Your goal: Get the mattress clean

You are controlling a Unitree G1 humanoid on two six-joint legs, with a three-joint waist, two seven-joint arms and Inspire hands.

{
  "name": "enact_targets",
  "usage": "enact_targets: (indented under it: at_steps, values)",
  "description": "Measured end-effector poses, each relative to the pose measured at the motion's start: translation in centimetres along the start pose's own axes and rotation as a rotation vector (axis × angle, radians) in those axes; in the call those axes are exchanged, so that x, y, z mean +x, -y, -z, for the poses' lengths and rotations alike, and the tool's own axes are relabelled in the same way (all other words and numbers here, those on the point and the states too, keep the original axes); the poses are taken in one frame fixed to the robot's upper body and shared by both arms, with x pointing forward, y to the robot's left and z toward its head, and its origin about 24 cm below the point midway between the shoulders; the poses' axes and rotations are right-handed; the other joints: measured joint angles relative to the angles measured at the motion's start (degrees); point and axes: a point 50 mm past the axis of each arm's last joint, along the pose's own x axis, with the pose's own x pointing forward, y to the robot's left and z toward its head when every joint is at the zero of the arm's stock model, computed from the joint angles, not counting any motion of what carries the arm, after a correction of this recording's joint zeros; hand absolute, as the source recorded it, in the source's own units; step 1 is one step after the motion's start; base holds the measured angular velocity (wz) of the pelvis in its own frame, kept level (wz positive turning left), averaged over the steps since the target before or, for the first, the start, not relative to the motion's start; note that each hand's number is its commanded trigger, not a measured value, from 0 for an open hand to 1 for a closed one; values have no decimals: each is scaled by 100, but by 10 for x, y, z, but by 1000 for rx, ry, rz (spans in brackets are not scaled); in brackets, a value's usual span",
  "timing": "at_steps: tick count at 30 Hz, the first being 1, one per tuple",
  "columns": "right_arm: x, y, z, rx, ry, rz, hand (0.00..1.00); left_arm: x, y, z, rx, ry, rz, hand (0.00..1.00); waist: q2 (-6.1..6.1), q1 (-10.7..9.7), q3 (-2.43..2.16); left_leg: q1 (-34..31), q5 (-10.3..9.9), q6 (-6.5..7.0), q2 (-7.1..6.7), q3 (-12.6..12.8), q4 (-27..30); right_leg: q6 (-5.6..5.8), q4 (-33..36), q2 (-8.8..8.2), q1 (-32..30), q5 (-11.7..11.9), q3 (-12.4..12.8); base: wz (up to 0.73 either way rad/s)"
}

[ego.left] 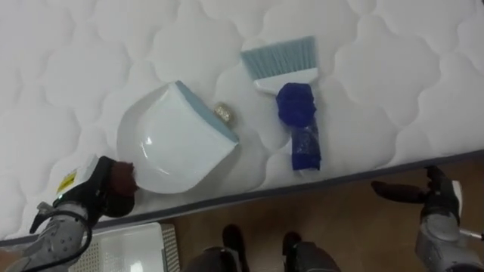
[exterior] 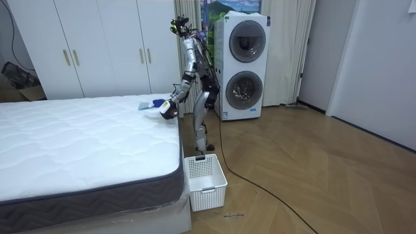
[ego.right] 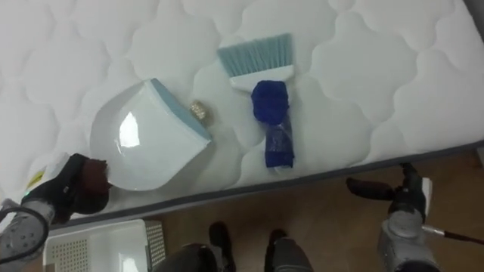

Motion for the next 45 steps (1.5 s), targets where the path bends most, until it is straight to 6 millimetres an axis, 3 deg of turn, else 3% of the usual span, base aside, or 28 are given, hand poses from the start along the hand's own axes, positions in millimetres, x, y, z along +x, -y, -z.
enact_targets:
  at_steps: [5,10,20,25,40,43,45]
  values:
    - [-2,-6,-10,26,34,64,0,-10,10,11,8,-32,37,100,-8,25,5,-40,0,1,1,106,2,3,117,8,-166,5,162,-13]
    - [-4,-8,-15,26,48,113,0,-14,15,16,40,-41,59,100,-11,68,6,-100,4,6,11,126,8,2,152,18,-253,5,164,-1]
    - [-8,-18,-26,8,64,129,0,-17,15,29,76,-100,78,100,-39,68,25,-169,5,9,19,134,83,-7,248,15,-367,10,197,-3]
    - [-11,-21,-26,-6,70,166,0,-18,15,32,80,-121,78,100,-47,163,31,-197,5,9,28,134,103,-19,296,11,-424,15,193,-2]
    - [-19,-28,-43,20,124,248,0,-14,2,41,99,-186,-34,100,-22,202,79,-284,5,7,29,140,219,-63,490,-44,-564,-8,150,0]
    - [-30,-30,-97,135,412,248,0,-13,-2,43,107,-206,-63,100,-22,214,79,-282,4,8,28,124,227,-63,477,-66,-538,-7,97,4]
    - [-39,-31,-145,173,680,232,0,-10,-4,43,116,-218,-69,100,-20,249,81,-219,3,6,31,-1,241,-65,398,-71,-364,-8,-29,21]
